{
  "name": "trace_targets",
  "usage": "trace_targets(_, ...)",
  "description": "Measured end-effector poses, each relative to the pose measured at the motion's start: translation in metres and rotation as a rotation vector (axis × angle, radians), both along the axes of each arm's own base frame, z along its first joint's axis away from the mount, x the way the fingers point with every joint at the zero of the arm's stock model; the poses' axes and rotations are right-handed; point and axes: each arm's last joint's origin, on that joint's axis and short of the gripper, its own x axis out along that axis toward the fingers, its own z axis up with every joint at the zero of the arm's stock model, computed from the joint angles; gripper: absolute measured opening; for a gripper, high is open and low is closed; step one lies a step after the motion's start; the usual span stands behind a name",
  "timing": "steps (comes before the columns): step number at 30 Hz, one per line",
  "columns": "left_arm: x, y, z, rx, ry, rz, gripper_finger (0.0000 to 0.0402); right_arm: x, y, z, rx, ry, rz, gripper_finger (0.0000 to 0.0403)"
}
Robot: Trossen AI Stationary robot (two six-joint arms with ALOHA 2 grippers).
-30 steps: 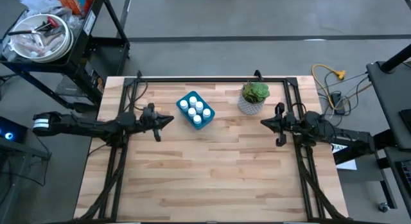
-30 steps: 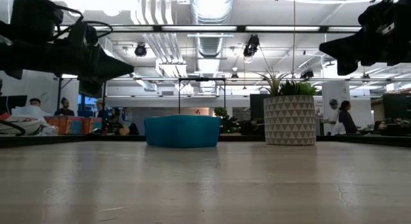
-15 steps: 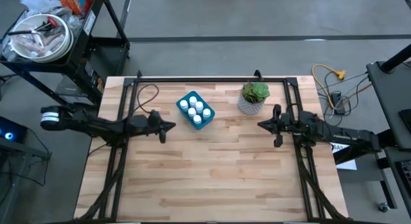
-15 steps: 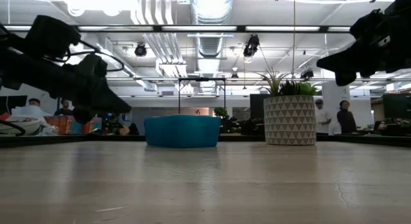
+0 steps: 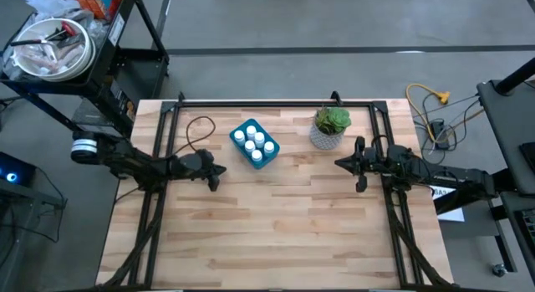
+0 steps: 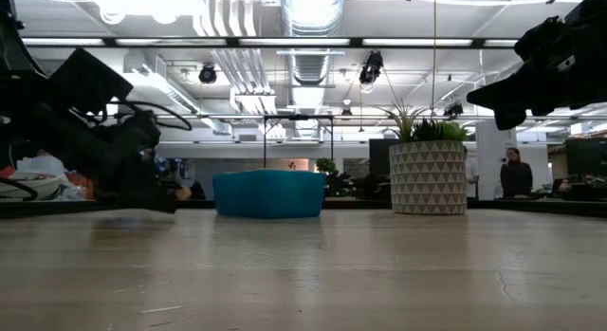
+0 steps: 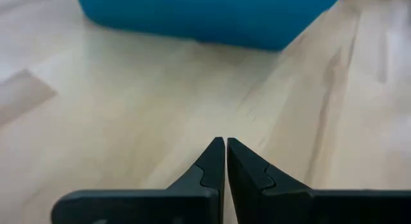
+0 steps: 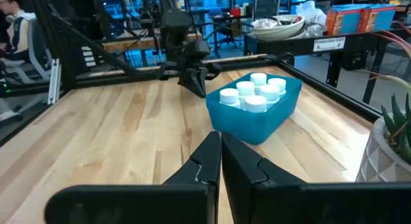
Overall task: Pick and place pill bottles into a basket
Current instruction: Return to Home Position
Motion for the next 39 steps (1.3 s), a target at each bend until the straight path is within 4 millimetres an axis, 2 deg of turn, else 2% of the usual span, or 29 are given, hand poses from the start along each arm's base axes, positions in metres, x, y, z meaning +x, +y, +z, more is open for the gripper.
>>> trace_targets(6,0.000,0.000,-0.008,-0.004,0.043,0.002,0.0000,0.000,0.000,0.000,0.002,0.000,-0.001,0.0009)
trace_targets(11,0.003,0.000,-0.007,-0.001,0.012,0.001,0.0000,0.000,0.000,0.000,0.002,0.000,-0.001,0.0009)
trace_targets(25,0.026,0.004,0.001,0.006,-0.052,-0.001,0.0000,0.000,0.000,0.000,0.002,-0.001,-0.003,0.0009)
trace_targets(39,0.028,0.004,-0.006,0.002,-0.011,0.001,0.0000,0.000,0.000,0.000,0.001,-0.001,-0.002,0.0009)
